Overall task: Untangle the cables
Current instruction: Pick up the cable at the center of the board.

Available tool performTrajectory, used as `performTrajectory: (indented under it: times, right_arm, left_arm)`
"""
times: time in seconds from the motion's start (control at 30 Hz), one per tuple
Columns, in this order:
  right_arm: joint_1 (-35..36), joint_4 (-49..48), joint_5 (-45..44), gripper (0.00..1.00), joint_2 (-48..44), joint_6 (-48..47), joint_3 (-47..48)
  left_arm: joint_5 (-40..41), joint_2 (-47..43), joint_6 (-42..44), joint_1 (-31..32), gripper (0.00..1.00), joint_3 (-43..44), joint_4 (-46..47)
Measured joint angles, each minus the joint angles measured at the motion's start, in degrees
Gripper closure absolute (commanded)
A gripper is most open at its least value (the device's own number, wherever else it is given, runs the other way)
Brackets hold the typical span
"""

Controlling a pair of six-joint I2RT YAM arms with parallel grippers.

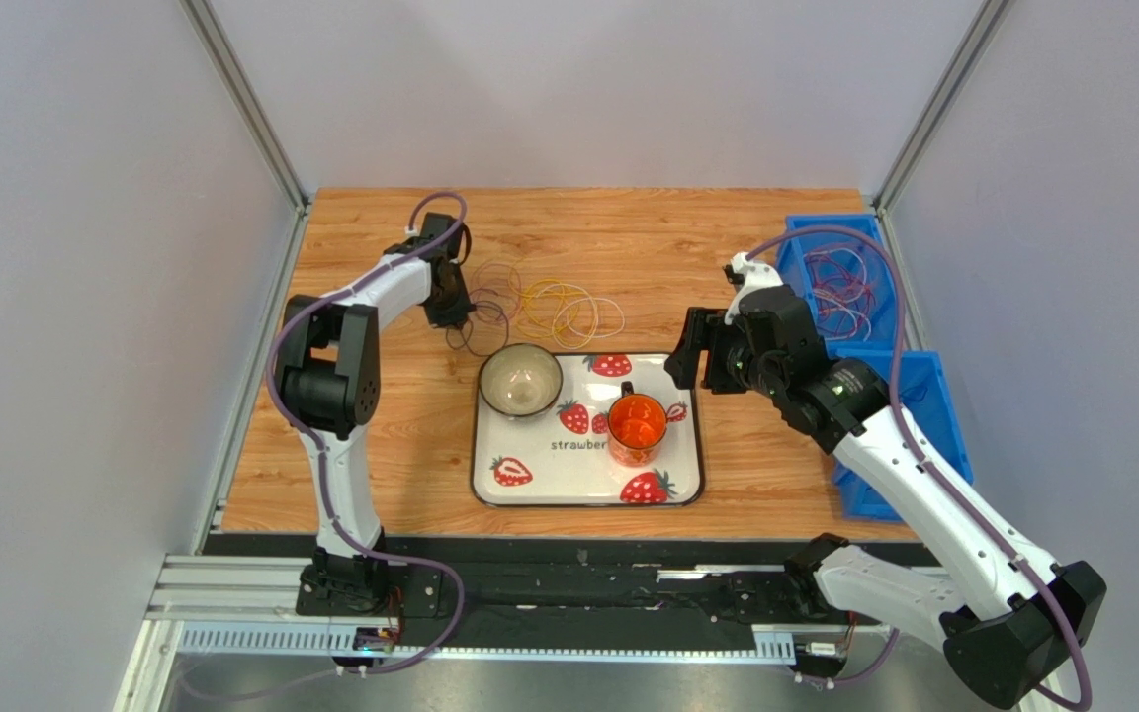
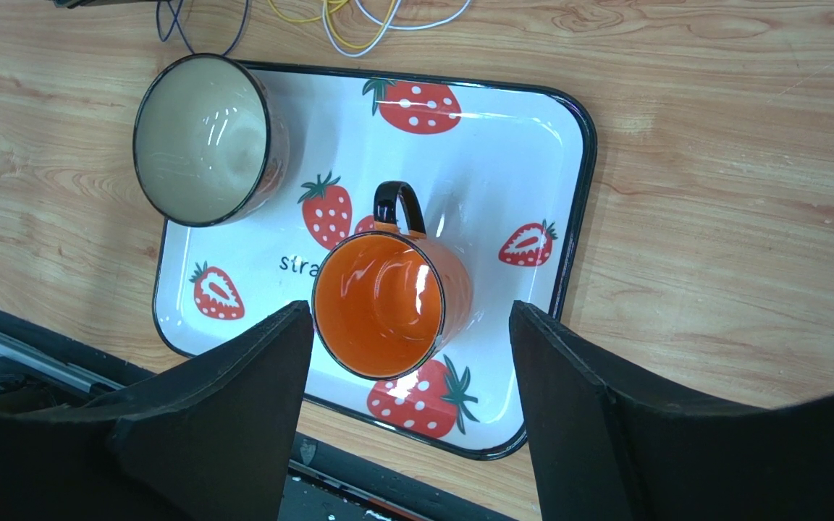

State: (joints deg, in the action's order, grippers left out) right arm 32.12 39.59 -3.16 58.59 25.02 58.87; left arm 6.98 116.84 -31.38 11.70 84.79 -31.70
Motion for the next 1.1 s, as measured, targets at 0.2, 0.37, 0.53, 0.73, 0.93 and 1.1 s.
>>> performTrajectory:
  times: [0.2,0.37,0.53,0.73,0.93,1.1]
  right_arm:
    - [0.00,0.02,-0.09,0.29,-0.20,0.02,0.00]
    - [0.00,0.04,0.02,0.29,-0.74,0.02,0.00]
    - [0.00,-0.33,2.32,0.29,-0.83,0.02,0.02]
    - [0.28,-3.06,11.37,0.29,0.70,0.02,1.97]
    - [1.20,-10.49,22.36,0.27,3.50,1.31,4.20]
    - [2.03,-16.92,27.74,0.27,7.02,3.96,6.45]
  left_arm:
    - [-0.87,0.07,0.33,0.00,1.00,1.01,-0.81]
    - [-1.20,-2.45,0.87,0.13,1.00,1.40,-3.48]
    - [-1.42,-10.60,1.77,0.22,1.00,3.91,-7.21]
    - [-3.63,-23.63,4.37,0.28,1.00,7.50,-8.20]
    - [-9.14,-32.52,7.41,1.01,1.00,7.48,-8.31]
    - [-17.66,-37.55,8.83,1.20,1.00,5.88,-8.04]
